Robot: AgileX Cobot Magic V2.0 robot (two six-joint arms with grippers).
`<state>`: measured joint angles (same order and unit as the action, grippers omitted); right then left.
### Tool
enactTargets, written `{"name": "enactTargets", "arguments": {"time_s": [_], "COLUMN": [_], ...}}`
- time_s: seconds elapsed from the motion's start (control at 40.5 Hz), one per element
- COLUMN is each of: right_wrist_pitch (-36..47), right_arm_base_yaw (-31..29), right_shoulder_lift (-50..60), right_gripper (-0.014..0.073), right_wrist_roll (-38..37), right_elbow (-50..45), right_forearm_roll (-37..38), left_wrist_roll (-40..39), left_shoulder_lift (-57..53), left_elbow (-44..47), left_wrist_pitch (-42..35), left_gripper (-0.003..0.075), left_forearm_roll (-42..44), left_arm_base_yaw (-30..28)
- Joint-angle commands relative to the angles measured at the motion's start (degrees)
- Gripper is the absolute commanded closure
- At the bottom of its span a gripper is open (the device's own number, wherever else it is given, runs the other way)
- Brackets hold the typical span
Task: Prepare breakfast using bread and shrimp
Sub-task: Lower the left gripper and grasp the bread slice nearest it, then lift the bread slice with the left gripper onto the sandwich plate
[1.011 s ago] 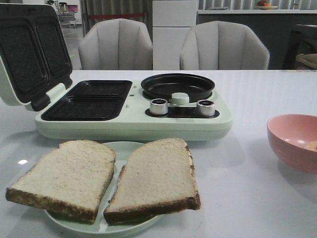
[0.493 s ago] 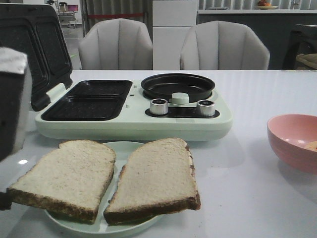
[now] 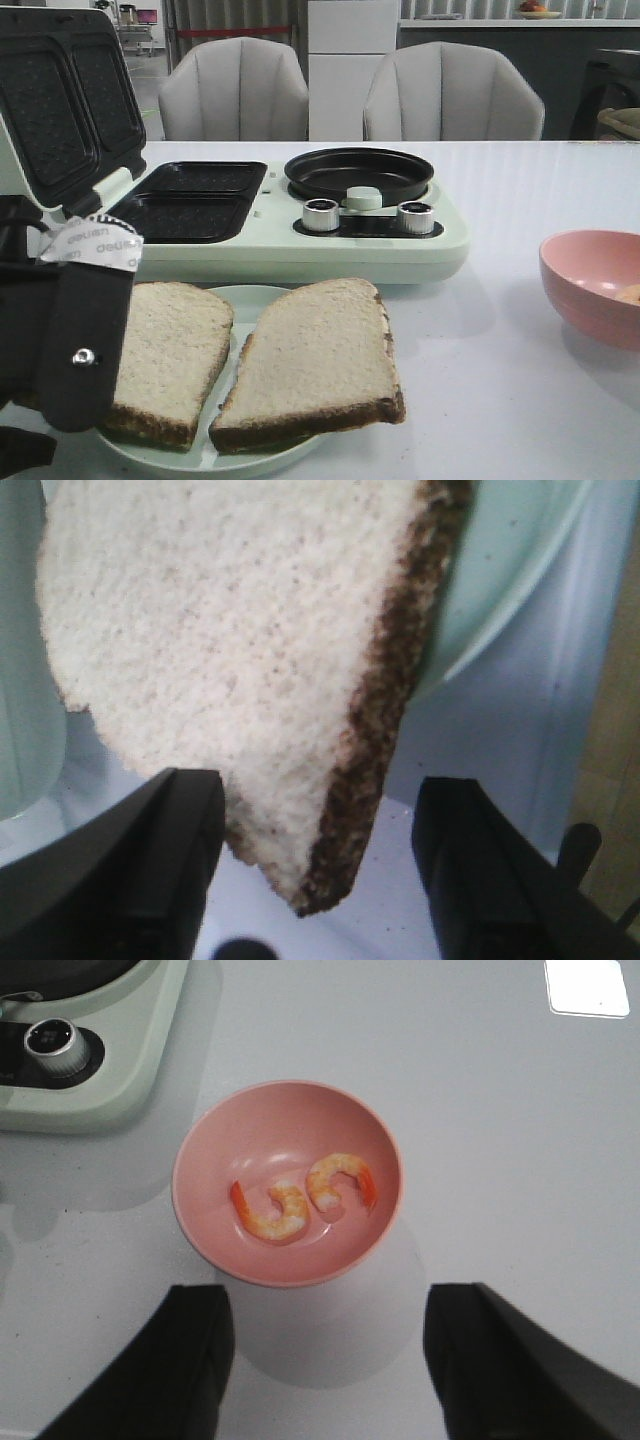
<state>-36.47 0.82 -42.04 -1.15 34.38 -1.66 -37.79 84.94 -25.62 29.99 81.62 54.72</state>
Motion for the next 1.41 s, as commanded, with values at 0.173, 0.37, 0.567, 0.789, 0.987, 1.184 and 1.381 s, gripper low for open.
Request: {"name": "enactTargets", "arguments": {"time_s": [0.173, 0.37, 0.567, 0.789, 0.987, 1.184, 1.381], "right_wrist_pitch": [4.2, 4.2, 4.2, 4.2, 4.2, 4.2, 4.2], "right_arm_base_yaw": [-0.1, -0.1, -0.1, -0.1, -0.1, -0.1, -0.1], "right_shoulder_lift": [-0.1, -0.1, -0.1, -0.1, -0.1, -0.1, -0.1], "right_gripper": [0.0067, 0.0067, 0.0067, 0.0067, 0.0067, 0.0067, 0.0067], "right_wrist_roll": [0.2, 0.2, 0.2, 0.2, 0.2, 0.2, 0.2], "right_elbow": [1.9, 1.9, 1.9, 1.9, 1.9, 1.9, 1.9], "right_forearm_roll": [0.1, 0.1, 0.1, 0.1, 0.1, 0.1, 0.1], "left_wrist_roll": [-2.3, -2.3, -2.3, -2.3, -2.3, -2.3, -1.6], "left_shoulder_lift": [-0.5, -1.3, -6.2, -15.3, -19.1, -15.2, -7.2], "left_elbow": [-1.2, -1.3, -1.8, -4.1, -8.3, -17.9, -28.8], "left_wrist_pitch": [3.5, 3.8, 10.6, 17.6, 17.6, 12.9, 4.3], "left_gripper": [0.0484, 0.0618, 0.0621, 0.0621, 0.0621, 0.0621, 0.0621], "left_forearm_roll": [2.5, 1.5, 1.6, 3.8, 10.8, 11.2, 12.6], "left_arm_base_yaw": [0.4, 0.5, 3.7, 6.1, 5.7, -1.2, -12.6]}}
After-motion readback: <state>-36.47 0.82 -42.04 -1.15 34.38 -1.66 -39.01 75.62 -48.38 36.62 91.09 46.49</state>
